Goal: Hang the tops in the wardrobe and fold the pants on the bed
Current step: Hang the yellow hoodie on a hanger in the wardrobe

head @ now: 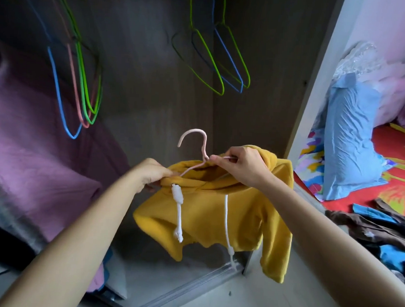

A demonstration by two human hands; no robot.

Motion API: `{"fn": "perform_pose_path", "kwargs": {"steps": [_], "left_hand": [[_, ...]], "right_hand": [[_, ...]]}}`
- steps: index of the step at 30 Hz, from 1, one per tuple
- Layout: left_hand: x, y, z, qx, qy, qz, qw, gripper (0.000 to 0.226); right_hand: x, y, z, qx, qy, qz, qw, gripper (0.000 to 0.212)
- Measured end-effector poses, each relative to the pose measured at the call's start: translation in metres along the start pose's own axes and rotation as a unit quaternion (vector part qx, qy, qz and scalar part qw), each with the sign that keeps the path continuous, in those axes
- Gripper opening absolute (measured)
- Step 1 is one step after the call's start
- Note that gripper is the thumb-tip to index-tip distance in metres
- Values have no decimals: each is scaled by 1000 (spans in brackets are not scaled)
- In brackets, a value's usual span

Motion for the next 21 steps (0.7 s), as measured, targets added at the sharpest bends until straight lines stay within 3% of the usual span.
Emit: {"fn": "perform_pose_path", "kwargs": {"steps": [5,7,9,11,14,17,19,21], "left_hand": [[6,22,-3,204,22,-62,977,9],[10,36,5,296,19,-102,949,11],[15,47,5,321,7,-148,936,16],[19,50,-2,263,-12,-182,947,16],[16,40,2,208,-21,-156,965,44],[4,29,18,198,49,-121,972,39],[0,26,18,72,71,-144,984,32],[1,19,12,-27,49,-150,987,44]], "right_hand": [[2,10,0,-22,65,16,998,41],[5,24,-13,34,-21,23,999,43],[11,42,-31,141,-130,-21,981,44],[8,48,-29,117,-84,-66,987,47],[-6,30,-3,-5,44,-67,997,54],[-13,11,11,-36,41,-58,997,52],[-15,6,13,-35,35,-51,997,48],[-17,3,15,-28,40,-50,998,46]]}}
Point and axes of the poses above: each hand's wrist, its own x-axis away from the middle knuckle, its own z-axis out of the back of the hand, y = z × x, the point moved 4 cm from there along -x, towards the middle knuckle, and after that the axes turned 3 degrees about y, right-handed, at the moved point
